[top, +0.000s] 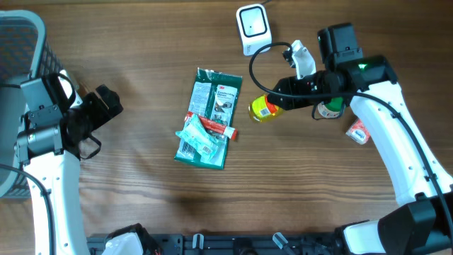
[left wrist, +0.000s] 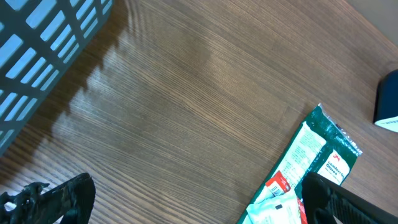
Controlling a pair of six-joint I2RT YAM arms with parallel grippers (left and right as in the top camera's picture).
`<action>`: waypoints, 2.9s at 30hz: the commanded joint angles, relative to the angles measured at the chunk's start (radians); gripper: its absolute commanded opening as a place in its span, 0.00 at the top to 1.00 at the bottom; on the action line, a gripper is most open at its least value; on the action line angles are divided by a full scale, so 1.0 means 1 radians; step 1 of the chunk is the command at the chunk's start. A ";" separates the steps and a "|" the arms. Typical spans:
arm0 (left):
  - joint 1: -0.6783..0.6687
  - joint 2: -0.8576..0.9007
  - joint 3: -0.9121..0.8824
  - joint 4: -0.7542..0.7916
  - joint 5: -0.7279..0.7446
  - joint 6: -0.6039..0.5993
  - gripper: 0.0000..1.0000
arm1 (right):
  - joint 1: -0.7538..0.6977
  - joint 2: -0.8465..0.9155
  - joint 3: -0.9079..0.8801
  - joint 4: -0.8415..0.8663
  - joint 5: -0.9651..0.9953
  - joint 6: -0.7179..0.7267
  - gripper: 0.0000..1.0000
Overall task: Scan the item barcode
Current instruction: 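Lift the yellow bottle and hold it before the scanner window, then set the yellow bottle down on the right side and release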
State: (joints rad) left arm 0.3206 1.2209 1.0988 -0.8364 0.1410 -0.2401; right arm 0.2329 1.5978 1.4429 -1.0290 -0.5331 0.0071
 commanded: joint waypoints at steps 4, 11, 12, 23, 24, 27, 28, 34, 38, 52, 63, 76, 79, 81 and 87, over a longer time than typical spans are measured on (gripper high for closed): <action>-0.003 0.000 0.001 0.003 0.011 0.021 0.00 | -0.002 -0.014 0.101 -0.024 0.010 0.024 0.94; -0.003 0.000 0.001 0.002 0.011 0.021 0.00 | -0.002 -0.014 0.227 -0.085 0.015 0.022 0.92; -0.003 0.000 0.001 0.003 0.011 0.021 0.00 | -0.002 -0.014 0.227 -0.087 0.015 0.022 0.90; -0.003 0.000 0.001 0.003 0.011 0.021 0.00 | -0.002 -0.014 0.389 -0.107 0.080 0.048 0.96; -0.003 0.000 0.001 0.002 0.011 0.021 0.00 | -0.002 -0.014 0.391 -0.106 0.098 0.048 0.96; -0.003 0.000 0.001 0.002 0.011 0.021 0.00 | -0.002 -0.006 0.391 -0.098 0.119 0.045 0.96; -0.003 0.000 0.001 0.002 0.011 0.021 0.00 | -0.002 -0.002 0.391 -0.076 0.119 0.043 0.96; -0.003 0.000 0.001 0.003 0.011 0.021 0.00 | -0.002 0.066 0.391 0.088 0.196 0.018 0.96; -0.003 0.000 0.001 0.003 0.011 0.021 0.00 | 0.011 0.175 0.389 0.348 0.307 -0.144 0.96; -0.003 0.000 0.001 0.002 0.011 0.021 0.00 | 0.198 0.642 0.388 1.193 0.967 -0.784 0.96; -0.003 0.000 0.001 0.003 0.011 0.021 0.00 | 0.207 0.740 0.388 1.276 1.048 -0.840 0.96; -0.003 0.000 0.001 0.002 0.011 0.021 0.00 | -0.118 0.186 0.388 0.278 0.626 -0.204 0.96; -0.003 0.000 0.001 0.002 0.011 0.021 0.00 | -0.332 0.222 0.364 0.108 0.515 -0.092 0.96; -0.003 0.000 0.001 0.003 0.011 0.021 0.00 | -0.426 0.246 0.315 0.071 0.423 -0.056 0.96; -0.003 0.000 0.001 0.002 0.011 0.021 0.00 | -0.465 0.266 0.164 0.065 0.372 -0.003 0.95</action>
State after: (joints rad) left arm 0.3206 1.2209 1.0988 -0.8368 0.1410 -0.2401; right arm -0.2352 1.8500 1.6287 -0.9657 -0.1188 -0.0280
